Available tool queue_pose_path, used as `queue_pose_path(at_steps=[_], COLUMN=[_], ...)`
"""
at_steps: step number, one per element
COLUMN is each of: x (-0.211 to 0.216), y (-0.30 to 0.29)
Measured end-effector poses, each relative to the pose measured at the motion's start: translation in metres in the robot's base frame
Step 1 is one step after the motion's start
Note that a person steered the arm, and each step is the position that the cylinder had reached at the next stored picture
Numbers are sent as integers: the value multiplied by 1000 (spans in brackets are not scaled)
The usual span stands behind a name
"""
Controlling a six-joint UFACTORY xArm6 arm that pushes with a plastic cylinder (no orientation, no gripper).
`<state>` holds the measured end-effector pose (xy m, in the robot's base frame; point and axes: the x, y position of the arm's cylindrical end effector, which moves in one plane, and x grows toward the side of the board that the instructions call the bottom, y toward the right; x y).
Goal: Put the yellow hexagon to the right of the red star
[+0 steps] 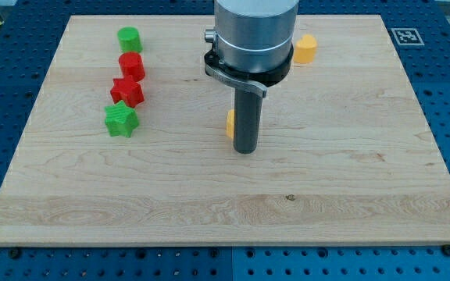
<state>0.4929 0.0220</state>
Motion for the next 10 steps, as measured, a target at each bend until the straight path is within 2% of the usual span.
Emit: queue_pose_path(at_steps=[4,8,10], x=[-9,-59,-61], y=[-21,-25,-25])
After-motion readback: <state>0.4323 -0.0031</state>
